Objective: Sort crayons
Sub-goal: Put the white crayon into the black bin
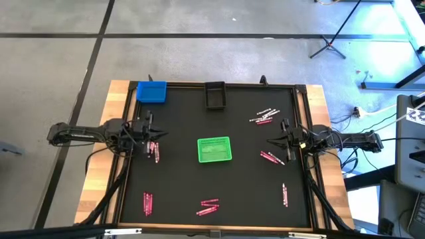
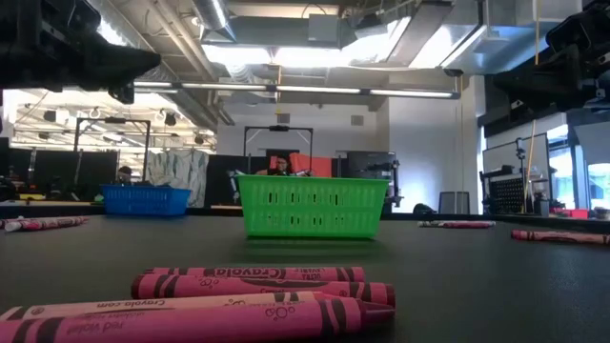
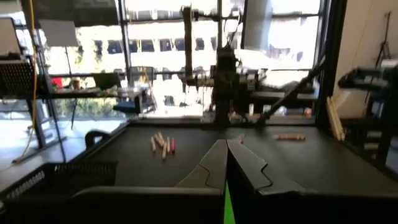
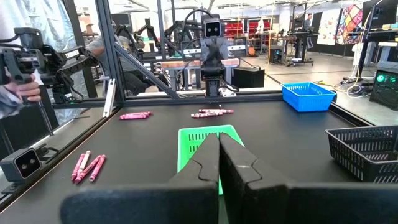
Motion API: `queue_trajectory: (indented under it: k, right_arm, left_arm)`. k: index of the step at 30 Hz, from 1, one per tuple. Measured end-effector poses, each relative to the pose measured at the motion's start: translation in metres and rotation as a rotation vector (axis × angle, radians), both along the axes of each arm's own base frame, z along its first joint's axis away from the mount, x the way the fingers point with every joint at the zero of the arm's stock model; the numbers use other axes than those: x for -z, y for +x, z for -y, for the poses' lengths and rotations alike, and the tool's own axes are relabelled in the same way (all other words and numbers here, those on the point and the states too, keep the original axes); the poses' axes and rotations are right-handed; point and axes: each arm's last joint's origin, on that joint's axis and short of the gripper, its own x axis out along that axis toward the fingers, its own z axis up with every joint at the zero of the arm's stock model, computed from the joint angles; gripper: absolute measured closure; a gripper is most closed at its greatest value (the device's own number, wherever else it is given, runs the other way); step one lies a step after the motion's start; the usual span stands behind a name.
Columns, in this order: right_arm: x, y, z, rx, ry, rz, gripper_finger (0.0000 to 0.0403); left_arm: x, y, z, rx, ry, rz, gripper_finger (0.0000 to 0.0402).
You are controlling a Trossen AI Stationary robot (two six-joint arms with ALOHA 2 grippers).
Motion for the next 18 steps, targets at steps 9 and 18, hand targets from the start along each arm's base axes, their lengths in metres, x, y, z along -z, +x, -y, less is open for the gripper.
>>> queue_trajectory:
  k: [9,18]
  right_arm:
    - [-0.003,0.0,0.0,0.014,-0.004,0.036,0.0402]
    - [-0.018,-0.001,0.011,0.378,-0.074,0.173,0.0402]
  left_arm:
    - [-0.014,-0.003,-0.001,-0.028,0.001,0.144,0.0401]
    - [-0.007,0.003,-0.008,-0.192,-0.024,0.071,0.0401]
